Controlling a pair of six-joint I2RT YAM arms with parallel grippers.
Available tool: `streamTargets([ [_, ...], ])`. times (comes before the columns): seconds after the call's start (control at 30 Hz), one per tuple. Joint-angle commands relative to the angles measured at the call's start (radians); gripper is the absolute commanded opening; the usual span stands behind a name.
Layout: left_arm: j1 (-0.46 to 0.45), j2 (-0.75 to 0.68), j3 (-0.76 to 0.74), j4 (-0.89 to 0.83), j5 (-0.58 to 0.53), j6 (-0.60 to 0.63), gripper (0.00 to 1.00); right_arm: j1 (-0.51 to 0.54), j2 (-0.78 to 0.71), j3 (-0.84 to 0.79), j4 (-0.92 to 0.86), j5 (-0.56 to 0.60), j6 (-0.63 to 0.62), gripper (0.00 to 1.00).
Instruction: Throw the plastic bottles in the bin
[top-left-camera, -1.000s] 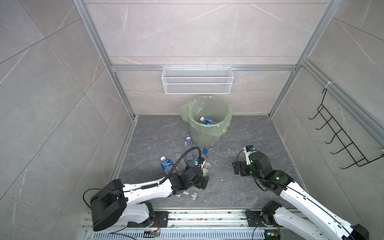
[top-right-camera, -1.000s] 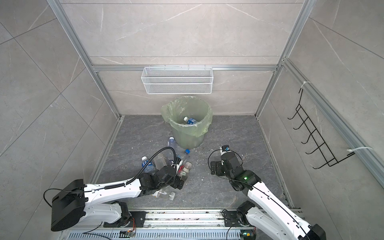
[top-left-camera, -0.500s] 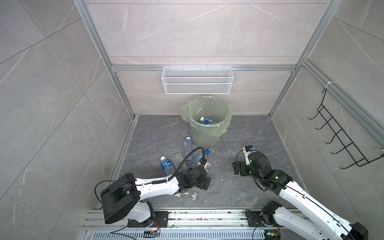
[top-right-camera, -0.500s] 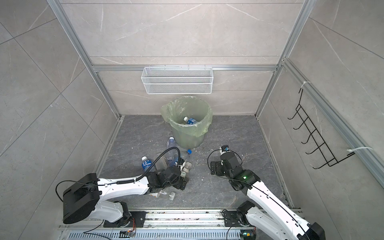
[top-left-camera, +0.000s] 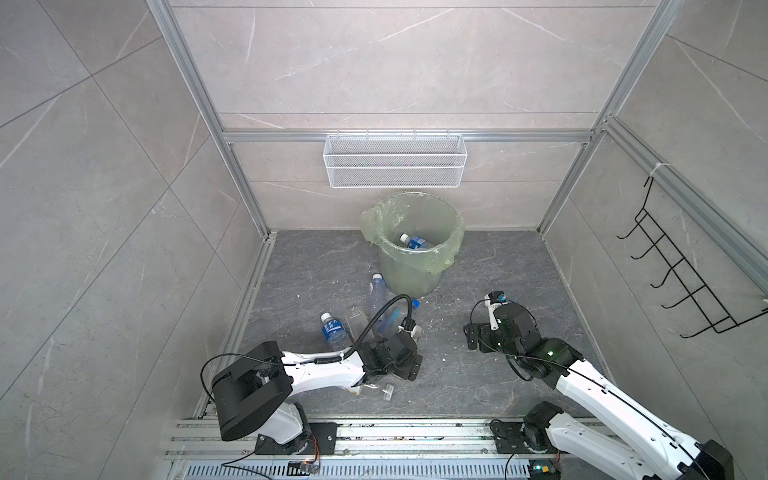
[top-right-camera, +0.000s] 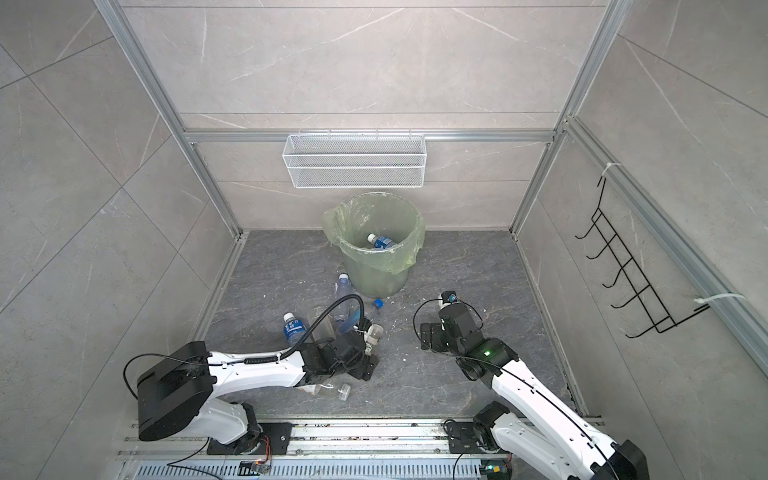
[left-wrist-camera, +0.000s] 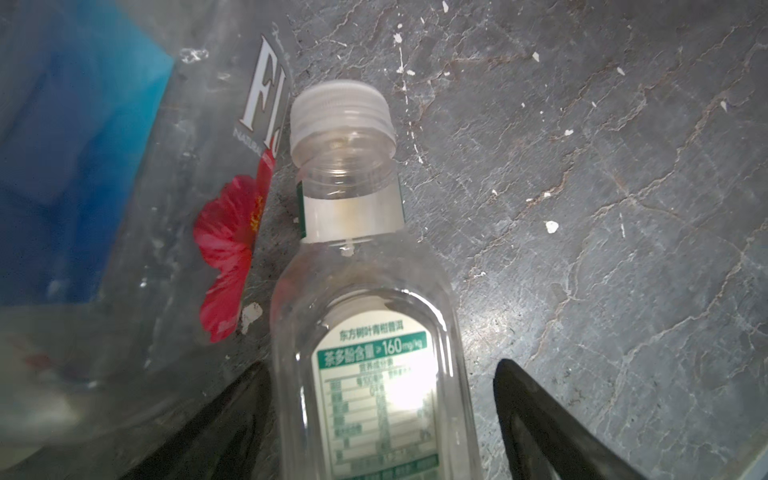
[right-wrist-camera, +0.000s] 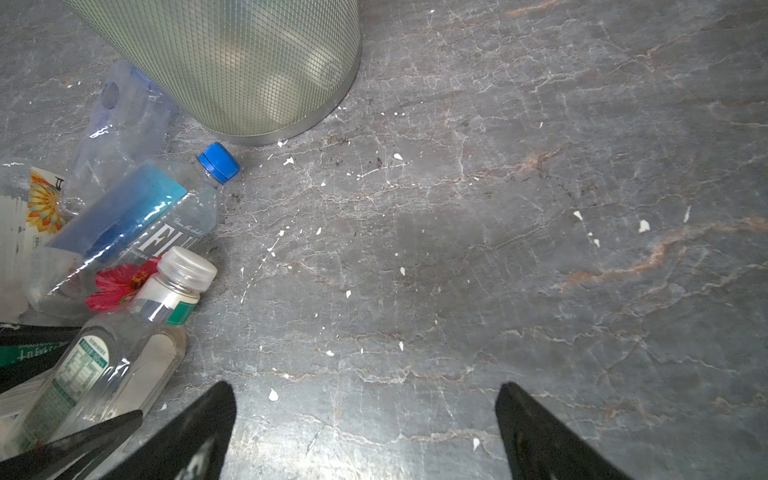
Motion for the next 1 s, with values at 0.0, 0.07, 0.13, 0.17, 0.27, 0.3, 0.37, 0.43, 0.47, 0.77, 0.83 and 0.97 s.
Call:
streamTargets([
  [0.0,-0.003,0.016,0.034,0.007,0.016,0.001,0.82,0.002,0.001,0.009,-0.017,0.015,0.016,1.0],
  [0.07,-0.003,0.017,0.037,0.008,0.02,0.0,0.77,0.003,-0.001,0.007,-0.017,0.019,0.017,1.0],
  [0.13,-0.004,0.015,0.036,0.007,0.026,0.003,0.72,0.004,-0.002,0.008,-0.018,0.02,0.017,0.99],
  [0.17,-0.004,0.011,0.034,0.007,0.028,0.004,0.69,0.002,-0.002,0.007,-0.018,0.021,0.017,1.0],
  [0.27,-0.004,-0.001,0.028,0.004,0.029,0.006,0.64,0.003,-0.004,0.007,-0.021,0.023,0.019,0.99],
  [0.3,-0.004,-0.006,0.027,0.002,0.03,0.006,0.64,0.003,-0.005,0.008,-0.021,0.023,0.019,1.0],
  [0.37,-0.004,-0.009,0.025,-0.004,0.027,0.008,0.64,0.003,-0.005,0.006,-0.022,0.023,0.021,1.0],
  [0.43,-0.005,-0.012,0.023,-0.005,0.026,0.01,0.62,0.003,-0.007,0.006,-0.023,0.023,0.022,1.0],
  [0.47,-0.004,-0.016,0.02,-0.004,0.028,0.012,0.61,0.003,-0.009,0.006,-0.022,0.024,0.022,1.0],
  [0.77,-0.005,-0.027,0.021,-0.005,0.042,0.039,0.66,0.003,-0.013,0.003,-0.026,0.026,0.027,0.99],
  [0.83,-0.005,-0.008,0.032,-0.014,0.046,0.041,0.69,0.003,-0.015,0.003,-0.026,0.026,0.026,0.99],
  [0.97,-0.005,0.03,0.056,-0.033,0.045,0.041,0.71,0.003,-0.022,0.001,-0.029,0.026,0.028,1.0],
])
